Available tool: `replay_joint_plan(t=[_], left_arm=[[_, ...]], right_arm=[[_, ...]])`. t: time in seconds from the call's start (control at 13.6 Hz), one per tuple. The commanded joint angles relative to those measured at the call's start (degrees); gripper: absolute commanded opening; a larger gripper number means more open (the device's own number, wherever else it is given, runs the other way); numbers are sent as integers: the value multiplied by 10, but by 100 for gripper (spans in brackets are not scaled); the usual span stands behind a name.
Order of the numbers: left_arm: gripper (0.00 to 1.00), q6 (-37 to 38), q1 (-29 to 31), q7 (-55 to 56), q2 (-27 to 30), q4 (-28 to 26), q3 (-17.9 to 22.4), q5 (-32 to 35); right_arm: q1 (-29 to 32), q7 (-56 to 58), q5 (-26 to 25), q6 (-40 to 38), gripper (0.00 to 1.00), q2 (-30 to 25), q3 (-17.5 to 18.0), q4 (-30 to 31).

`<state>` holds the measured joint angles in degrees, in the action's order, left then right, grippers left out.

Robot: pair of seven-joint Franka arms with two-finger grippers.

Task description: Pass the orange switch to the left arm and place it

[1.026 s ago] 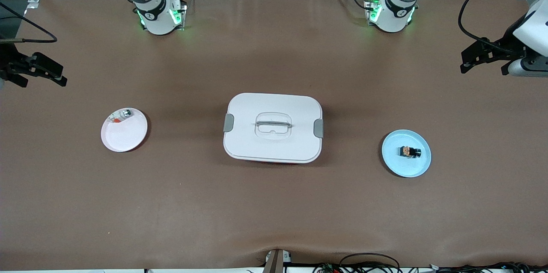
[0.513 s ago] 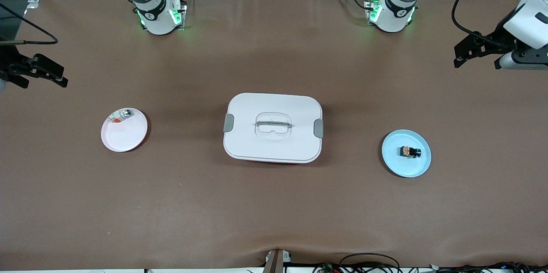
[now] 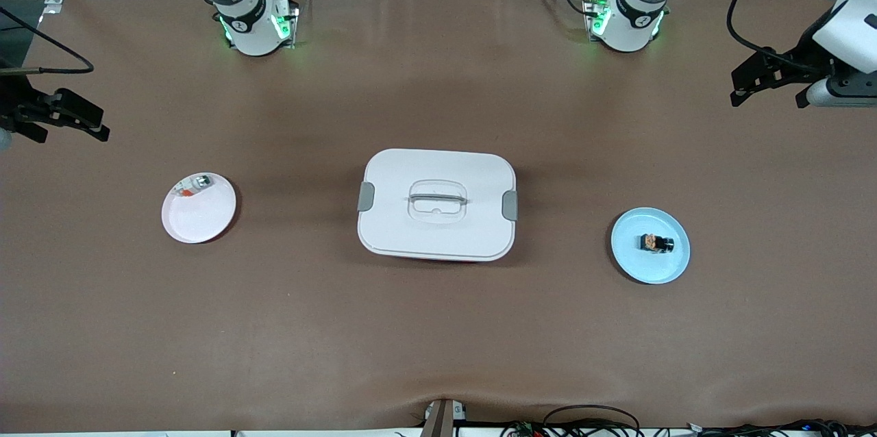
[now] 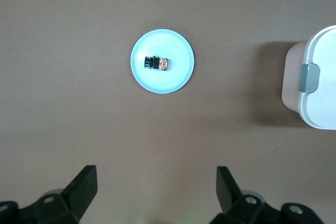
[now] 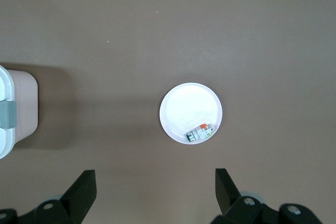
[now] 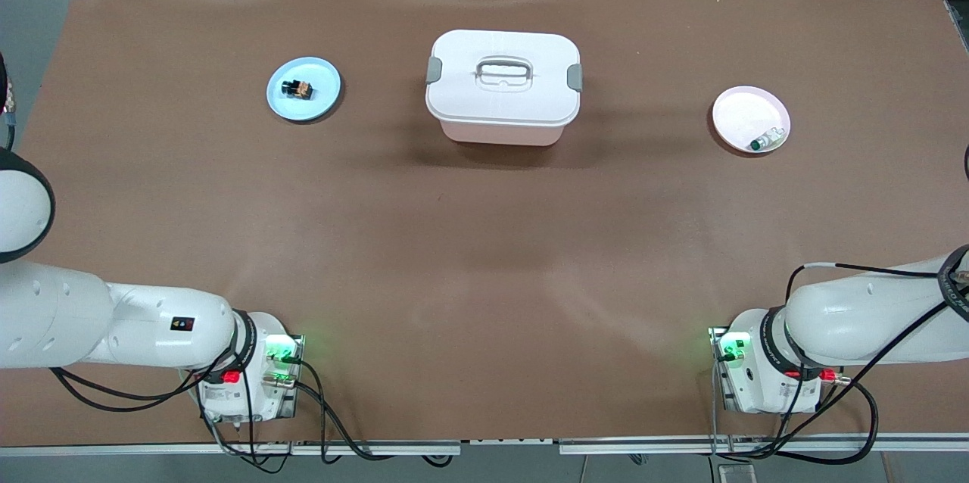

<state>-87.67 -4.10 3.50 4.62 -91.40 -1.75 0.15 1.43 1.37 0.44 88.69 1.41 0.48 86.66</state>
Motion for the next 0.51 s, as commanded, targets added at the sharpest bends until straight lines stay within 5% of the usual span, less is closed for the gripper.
replay_joint_plan(t=[0.0, 0.44], left_arm=[[100, -3, 2, 3, 8, 5, 3, 3], [100, -2, 1, 5, 7, 6, 3, 3]], right_arm=[[6, 6, -8, -5, 100, 8, 4, -16], [6, 6, -8, -5, 100, 9, 4, -16]])
